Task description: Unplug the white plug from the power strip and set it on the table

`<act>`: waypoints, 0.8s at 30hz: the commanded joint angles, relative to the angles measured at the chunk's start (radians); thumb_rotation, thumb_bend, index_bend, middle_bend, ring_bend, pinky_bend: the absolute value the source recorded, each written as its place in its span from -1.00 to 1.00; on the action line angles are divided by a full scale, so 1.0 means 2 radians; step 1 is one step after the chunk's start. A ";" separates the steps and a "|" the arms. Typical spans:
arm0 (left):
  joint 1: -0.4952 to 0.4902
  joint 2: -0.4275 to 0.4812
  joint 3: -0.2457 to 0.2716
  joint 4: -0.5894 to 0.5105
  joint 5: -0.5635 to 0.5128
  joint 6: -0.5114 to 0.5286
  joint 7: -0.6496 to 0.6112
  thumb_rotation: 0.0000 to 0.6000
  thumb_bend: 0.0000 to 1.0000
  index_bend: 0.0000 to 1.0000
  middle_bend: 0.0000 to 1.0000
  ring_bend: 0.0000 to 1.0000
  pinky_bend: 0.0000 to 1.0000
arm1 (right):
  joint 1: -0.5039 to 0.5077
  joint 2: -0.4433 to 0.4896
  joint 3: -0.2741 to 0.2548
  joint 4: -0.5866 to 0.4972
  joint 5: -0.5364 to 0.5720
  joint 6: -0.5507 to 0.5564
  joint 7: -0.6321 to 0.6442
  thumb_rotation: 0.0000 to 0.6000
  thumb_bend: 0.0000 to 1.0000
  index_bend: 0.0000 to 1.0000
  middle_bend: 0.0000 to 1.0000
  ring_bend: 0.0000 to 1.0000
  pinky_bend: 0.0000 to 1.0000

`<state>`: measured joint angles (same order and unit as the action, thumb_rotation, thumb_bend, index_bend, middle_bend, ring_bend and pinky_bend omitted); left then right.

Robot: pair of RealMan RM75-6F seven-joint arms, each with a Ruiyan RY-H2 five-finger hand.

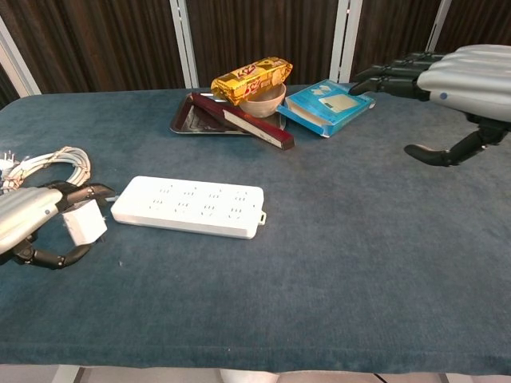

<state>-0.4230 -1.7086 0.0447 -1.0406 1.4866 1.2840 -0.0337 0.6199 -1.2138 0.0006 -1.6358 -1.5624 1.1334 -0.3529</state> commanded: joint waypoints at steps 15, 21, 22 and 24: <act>0.090 0.234 0.043 -0.208 0.064 0.137 -0.013 1.00 -0.16 -1.00 -1.00 -1.00 -0.92 | -0.190 0.088 -0.078 -0.045 0.030 0.158 -0.014 1.00 -0.08 -1.00 -1.00 -1.00 -1.00; 0.107 0.264 0.071 -0.212 0.087 0.128 -0.022 1.00 -0.14 -1.00 -1.00 -1.00 -0.92 | -0.245 0.058 -0.072 0.027 0.029 0.211 0.062 1.00 -0.18 -1.00 -1.00 -1.00 -1.00; 0.110 0.263 0.067 -0.212 0.086 0.134 -0.018 1.00 -0.14 -1.00 -1.00 -1.00 -0.92 | -0.245 0.061 -0.071 0.029 0.026 0.211 0.071 1.00 -0.19 -1.00 -1.00 -1.00 -1.00; 0.117 0.257 0.057 -0.209 0.086 0.147 -0.011 1.00 -0.14 -1.00 -1.00 -1.00 -0.92 | -0.249 0.063 -0.063 0.033 0.023 0.219 0.090 1.00 -0.19 -1.00 -1.00 -1.00 -1.00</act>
<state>-0.2147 -1.1984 0.1725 -1.4554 1.6423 1.5306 -0.0781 0.1451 -1.0818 -0.1345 -1.5875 -1.5109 1.5475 -0.2131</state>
